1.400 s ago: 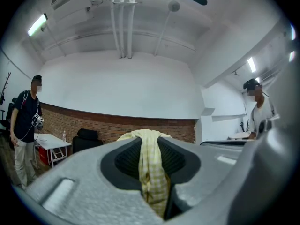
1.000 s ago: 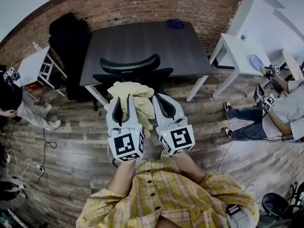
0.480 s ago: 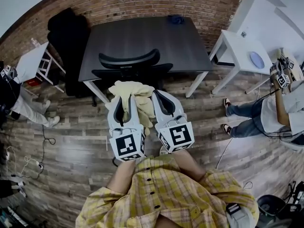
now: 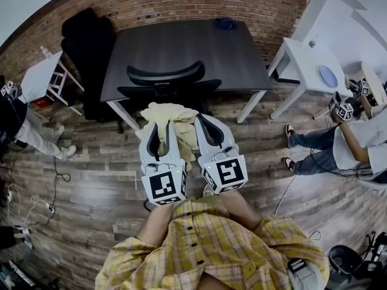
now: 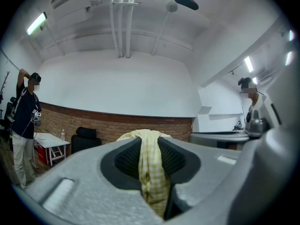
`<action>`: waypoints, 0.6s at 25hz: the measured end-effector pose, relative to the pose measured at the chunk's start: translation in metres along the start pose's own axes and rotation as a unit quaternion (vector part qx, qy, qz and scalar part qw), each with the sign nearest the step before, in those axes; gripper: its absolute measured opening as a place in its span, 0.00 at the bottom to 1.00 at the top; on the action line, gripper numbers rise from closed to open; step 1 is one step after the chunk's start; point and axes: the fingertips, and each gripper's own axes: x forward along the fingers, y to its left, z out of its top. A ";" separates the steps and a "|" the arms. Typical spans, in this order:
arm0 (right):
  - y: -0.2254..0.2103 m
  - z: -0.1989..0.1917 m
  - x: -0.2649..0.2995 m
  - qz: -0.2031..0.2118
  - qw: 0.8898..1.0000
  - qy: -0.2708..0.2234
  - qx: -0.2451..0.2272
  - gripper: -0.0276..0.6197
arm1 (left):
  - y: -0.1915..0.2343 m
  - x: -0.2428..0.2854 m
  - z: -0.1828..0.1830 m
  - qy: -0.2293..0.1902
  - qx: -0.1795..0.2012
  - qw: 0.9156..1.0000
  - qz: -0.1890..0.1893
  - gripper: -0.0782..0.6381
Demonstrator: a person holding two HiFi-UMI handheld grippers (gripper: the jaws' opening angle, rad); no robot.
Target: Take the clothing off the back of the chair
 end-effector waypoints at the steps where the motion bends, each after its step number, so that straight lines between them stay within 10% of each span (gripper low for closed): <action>1: 0.000 0.000 0.000 0.000 1.000 0.000 0.000 0.04 | 0.000 0.000 0.000 0.001 0.000 1.000 0.000 0.26; 15: 0.000 0.001 0.003 -0.001 1.000 -0.002 0.000 0.04 | 0.003 0.000 -0.002 0.000 -0.001 1.000 0.000 0.26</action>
